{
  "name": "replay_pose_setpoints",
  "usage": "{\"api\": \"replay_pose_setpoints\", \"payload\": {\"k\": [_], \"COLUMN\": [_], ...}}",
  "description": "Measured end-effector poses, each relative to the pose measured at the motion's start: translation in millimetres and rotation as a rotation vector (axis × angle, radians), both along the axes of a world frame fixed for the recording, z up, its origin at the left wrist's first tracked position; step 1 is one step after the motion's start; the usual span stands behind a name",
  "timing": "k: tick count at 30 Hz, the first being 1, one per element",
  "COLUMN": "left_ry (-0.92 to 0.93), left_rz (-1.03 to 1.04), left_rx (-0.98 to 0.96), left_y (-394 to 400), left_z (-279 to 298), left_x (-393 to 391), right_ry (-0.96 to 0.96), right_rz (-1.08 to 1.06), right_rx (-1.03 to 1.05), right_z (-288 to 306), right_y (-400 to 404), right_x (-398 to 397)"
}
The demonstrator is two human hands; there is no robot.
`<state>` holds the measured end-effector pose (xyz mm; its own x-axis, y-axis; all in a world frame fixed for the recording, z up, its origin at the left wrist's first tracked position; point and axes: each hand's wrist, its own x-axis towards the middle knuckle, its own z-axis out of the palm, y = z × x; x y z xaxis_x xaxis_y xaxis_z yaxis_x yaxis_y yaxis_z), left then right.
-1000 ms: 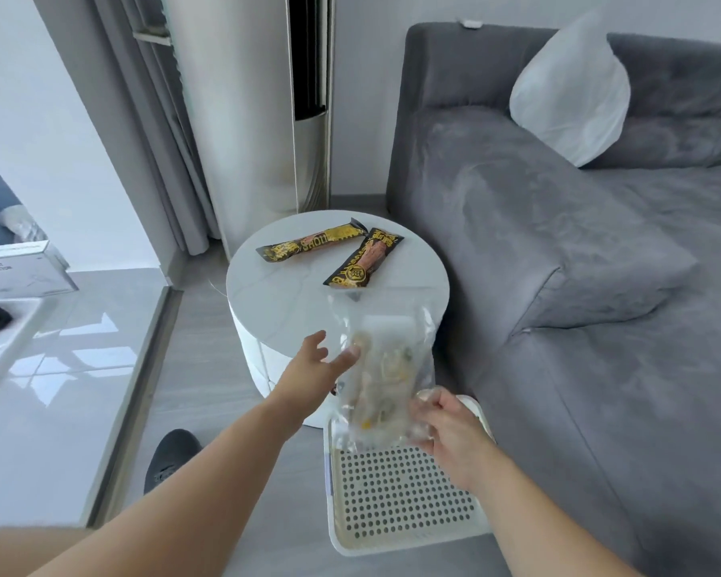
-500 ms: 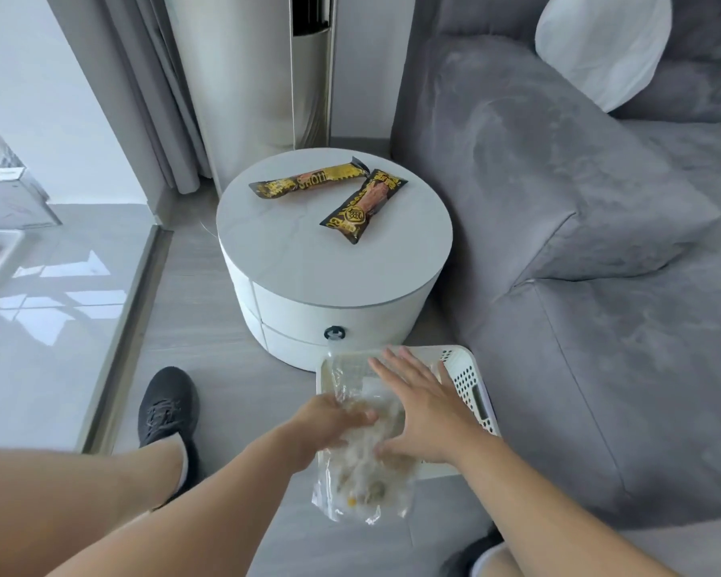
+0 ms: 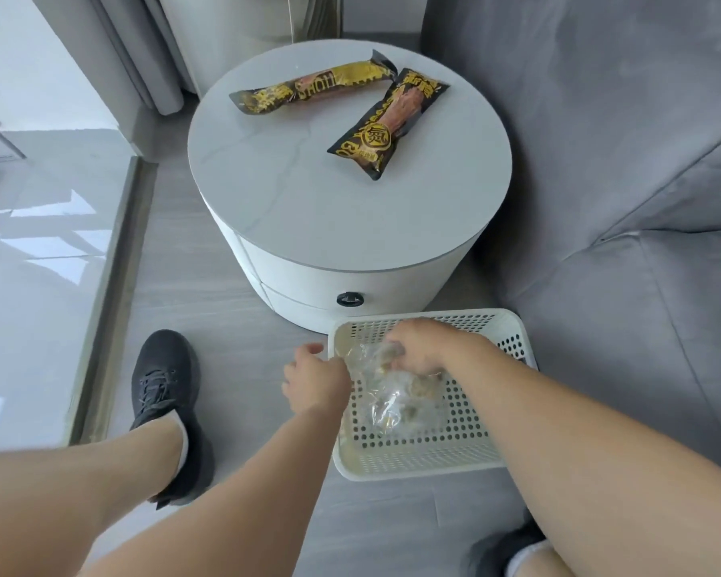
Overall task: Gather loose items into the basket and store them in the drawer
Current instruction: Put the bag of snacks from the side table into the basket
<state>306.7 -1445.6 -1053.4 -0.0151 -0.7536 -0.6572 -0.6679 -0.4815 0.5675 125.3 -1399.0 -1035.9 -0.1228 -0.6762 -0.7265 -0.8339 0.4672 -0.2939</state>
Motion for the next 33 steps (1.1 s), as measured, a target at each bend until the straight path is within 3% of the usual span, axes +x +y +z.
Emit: {"api": "replay_pose_setpoints", "payload": {"k": [2, 5, 10, 12, 14, 16, 17, 20, 23, 25, 27, 28, 31, 33], "left_ry": [-0.078, 0.134, 0.144, 0.159, 0.164, 0.180, 0.181, 0.264, 0.363, 0.280, 0.179, 0.142, 0.258, 0.382], "left_rz": [-0.070, -0.045, -0.151, -0.129, -0.122, -0.117, -0.129, -0.119, -0.079, -0.166, -0.166, -0.087, 0.114, 0.124], "left_rx": [0.017, 0.235, 0.287, 0.319, 0.344, 0.346, 0.346, 0.422, 0.517, 0.471, 0.334, 0.242, -0.157, -0.354], "left_y": [1.0, 5.9, 2.2, -1.5, -3.1, -3.6, -3.8, -6.1, -12.8, -13.9, -17.4, -22.6, -43.3, -61.7], "left_z": [-8.9, -23.4, -38.7, -39.8, -39.1, -37.9, -36.0, -24.1, -3.9, 14.9, 29.3, 36.3, 69.9, 104.3], "left_x": [12.8, 24.9, 30.2, 29.5, 29.2, 26.5, 24.9, 22.4, 20.4, 19.7, 25.0, 20.4, 14.0, 7.4], "right_ry": [-0.016, 0.011, 0.288, 0.461, 0.555, 0.358, 0.194, -0.217, -0.324, -0.180, 0.155, 0.296, 0.405, 0.447], "right_rz": [0.051, 0.079, 0.143, -0.035, -0.414, -0.790, -0.880, -0.924, -0.919, -0.806, -0.752, -0.826, -1.046, -0.912], "right_rx": [0.100, 0.180, -0.187, -0.307, -0.331, -0.237, -0.222, -0.223, -0.173, -0.172, -0.367, -0.522, -1.008, -1.220], "right_z": [-18.5, -51.7, -101.3, -110.2, -106.2, -107.5, -109.2, -114.2, -102.7, -80.0, -44.3, -24.5, 42.6, 80.9], "right_y": [-13.2, -12.7, 21.4, 36.8, 52.9, 65.9, 70.6, 73.1, 69.2, 68.2, 64.1, 58.5, 27.2, -2.4], "right_x": [7.9, 22.4, 37.8, 52.8, 75.0, 94.7, 102.3, 102.3, 72.8, 53.6, 41.0, 35.9, 27.2, 22.4]}}
